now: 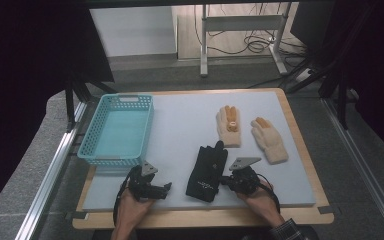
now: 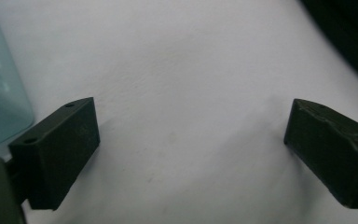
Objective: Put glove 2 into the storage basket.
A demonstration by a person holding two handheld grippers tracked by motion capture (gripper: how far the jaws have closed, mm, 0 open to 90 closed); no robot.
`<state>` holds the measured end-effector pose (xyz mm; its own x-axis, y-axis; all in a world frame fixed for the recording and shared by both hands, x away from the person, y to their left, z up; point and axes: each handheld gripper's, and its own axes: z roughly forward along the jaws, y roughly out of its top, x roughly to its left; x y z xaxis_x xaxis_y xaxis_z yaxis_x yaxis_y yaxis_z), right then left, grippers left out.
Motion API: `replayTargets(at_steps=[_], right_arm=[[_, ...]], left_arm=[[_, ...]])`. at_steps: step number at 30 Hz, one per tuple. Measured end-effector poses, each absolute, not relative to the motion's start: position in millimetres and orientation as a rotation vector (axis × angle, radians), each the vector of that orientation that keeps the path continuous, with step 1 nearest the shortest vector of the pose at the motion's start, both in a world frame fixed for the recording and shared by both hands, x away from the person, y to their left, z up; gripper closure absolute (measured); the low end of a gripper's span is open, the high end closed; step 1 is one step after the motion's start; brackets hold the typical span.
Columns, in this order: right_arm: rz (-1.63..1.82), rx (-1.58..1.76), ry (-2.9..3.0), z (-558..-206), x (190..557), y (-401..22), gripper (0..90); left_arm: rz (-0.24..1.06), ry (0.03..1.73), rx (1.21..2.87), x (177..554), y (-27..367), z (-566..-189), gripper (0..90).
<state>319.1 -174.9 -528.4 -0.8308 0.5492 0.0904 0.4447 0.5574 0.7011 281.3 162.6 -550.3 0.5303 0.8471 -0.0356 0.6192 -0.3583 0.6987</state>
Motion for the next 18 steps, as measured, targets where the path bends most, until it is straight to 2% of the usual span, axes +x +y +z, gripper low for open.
replayTargets(at_steps=[10, 15, 18], right_arm=[[1.175, 0.835, 2.651, -532, 327, -148, 84.0], [1.170, 0.845, 2.643, -533, 336, -129, 83.1], [1.166, 0.839, 2.630, -533, 342, -119, 82.9]], left_arm=[[0.486, 1.139, 2.126, 281, 165, -551, 0.0], [0.414, 1.133, 2.116, 286, 169, -553, 0.2], [0.418, 1.132, 2.113, 285, 169, -553, 0.2]])
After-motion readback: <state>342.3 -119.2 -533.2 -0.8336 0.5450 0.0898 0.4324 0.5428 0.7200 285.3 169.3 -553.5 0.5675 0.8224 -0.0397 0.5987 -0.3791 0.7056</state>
